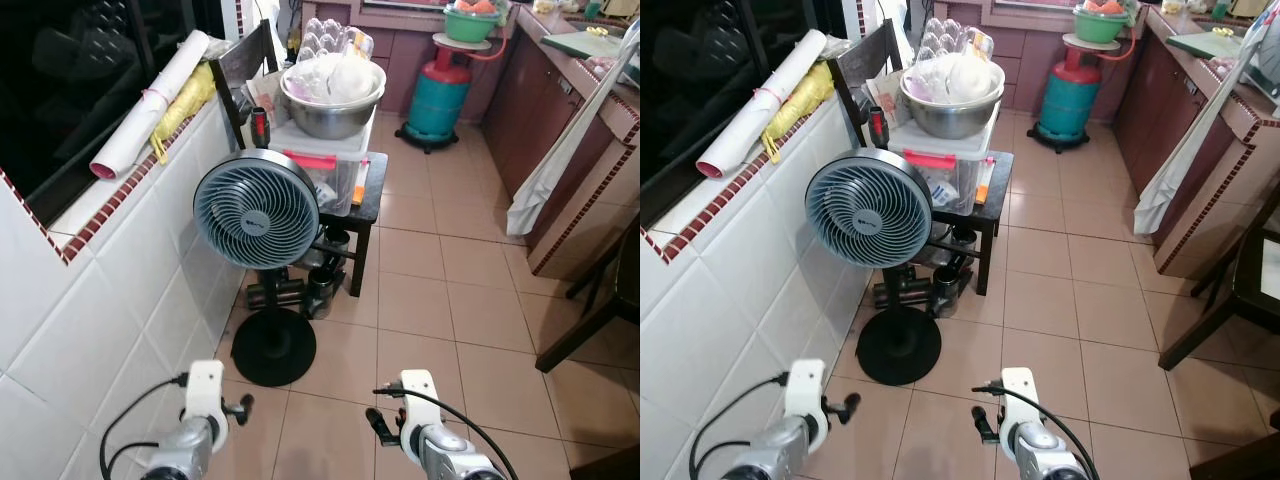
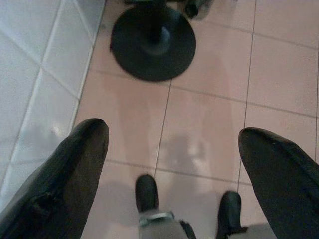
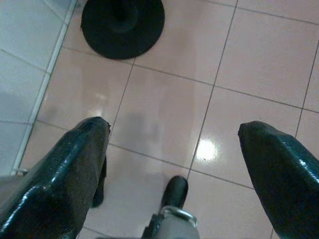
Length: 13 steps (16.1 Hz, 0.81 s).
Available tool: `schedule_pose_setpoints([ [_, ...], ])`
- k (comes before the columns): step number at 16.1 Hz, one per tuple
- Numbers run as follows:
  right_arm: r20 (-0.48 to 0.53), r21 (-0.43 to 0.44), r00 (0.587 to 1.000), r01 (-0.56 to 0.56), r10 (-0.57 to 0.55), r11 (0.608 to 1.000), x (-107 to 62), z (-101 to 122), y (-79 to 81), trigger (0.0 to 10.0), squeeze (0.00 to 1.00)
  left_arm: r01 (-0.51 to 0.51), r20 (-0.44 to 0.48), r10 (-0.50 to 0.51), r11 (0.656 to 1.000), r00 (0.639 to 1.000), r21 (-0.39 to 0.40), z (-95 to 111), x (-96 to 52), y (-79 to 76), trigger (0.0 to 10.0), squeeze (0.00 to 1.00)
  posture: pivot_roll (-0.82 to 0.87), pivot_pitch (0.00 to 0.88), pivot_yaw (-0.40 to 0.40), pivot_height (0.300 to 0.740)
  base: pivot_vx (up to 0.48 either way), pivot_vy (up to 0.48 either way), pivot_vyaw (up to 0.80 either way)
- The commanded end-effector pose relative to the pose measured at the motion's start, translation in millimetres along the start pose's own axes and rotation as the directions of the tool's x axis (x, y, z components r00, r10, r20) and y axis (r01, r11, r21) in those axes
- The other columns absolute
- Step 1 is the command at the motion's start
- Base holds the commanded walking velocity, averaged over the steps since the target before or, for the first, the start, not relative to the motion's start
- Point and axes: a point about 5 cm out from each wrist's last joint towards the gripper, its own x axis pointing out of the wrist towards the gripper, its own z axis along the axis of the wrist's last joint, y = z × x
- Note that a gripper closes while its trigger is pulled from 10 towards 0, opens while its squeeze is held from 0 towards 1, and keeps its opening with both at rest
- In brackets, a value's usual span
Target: Setting the table
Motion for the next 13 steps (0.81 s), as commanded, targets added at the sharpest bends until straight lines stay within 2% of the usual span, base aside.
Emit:
schedule_pose_setpoints([
  [1, -0.021, 0.008, 1.000, 0.008, -0.007, 1.000, -1.8, -7, -4.9, 10.0, 0.00, -0.001, -0.018, 0.001, 1.000, 1.000, 0.006, -5, -0.8, 0.7, 10.0, 0.00, 0.08, 0.000, -0.046, 0.740, 0.000, 0.000, 0.00],
  [5, -0.032, 0.000, 0.999, -0.017, 0.017, 1.000, -1.6, -8, -2.6, 10.0, 0.00, 0.015, -0.016, -0.015, 1.000, 1.000, -0.007, -4, -1.0, 1.8, 10.0, 0.00, 0.07, 0.000, -0.034, 0.740, 0.000, 0.000, 0.00],
  [6, -0.008, 0.051, 0.999, -0.033, 0.033, 0.998, -0.6, 0, -2.0, 10.0, 0.00, 0.060, 0.010, -0.061, 0.997, 0.998, 0.052, 7, 0.5, 0.0, 10.0, 0.00, 0.06, 0.000, -0.024, 0.740, 0.000, 0.000, 0.00],
  [8, 0.080, 0.100, 0.997, -0.004, -0.004, 0.995, 0.0, 24, -10.8, 10.0, 0.00, 0.120, 0.058, -0.127, 0.986, 0.990, 0.119, 28, 2.4, -0.9, 10.0, 0.00, 0.06, 0.000, -0.009, 0.740, 0.000, 0.000, 0.00],
  [10, 0.145, 0.117, 0.989, 0.026, -0.042, 0.993, -1.2, 46, -21.1, 10.0, 0.00, 0.126, 0.108, -0.140, 0.984, 0.984, 0.127, 51, 2.7, 6.3, 10.0, 0.00, 0.06, 0.000, -0.004, 0.740, 0.000, 0.000, 0.00],
  [11, 0.210, 0.103, 0.977, 0.000, -0.021, 0.995, -2.8, 67, -24.9, 10.0, 0.00, 0.123, 0.156, -0.148, 0.980, 0.977, 0.158, 73, 1.4, 14.2, 10.0, 0.00, 0.06, 0.000, -0.002, 0.740, 0.000, 0.000, 0.00],
  [13, 0.224, 0.084, 0.974, -0.038, 0.019, 0.996, -3.4, 79, -24.1, 10.0, 0.00, 0.129, 0.188, -0.164, 0.974, 0.968, 0.187, 89, -0.7, 20.1, 10.0, 0.00, 0.05, 0.000, -0.001, 0.740, 0.000, 0.000, 0.00],
])
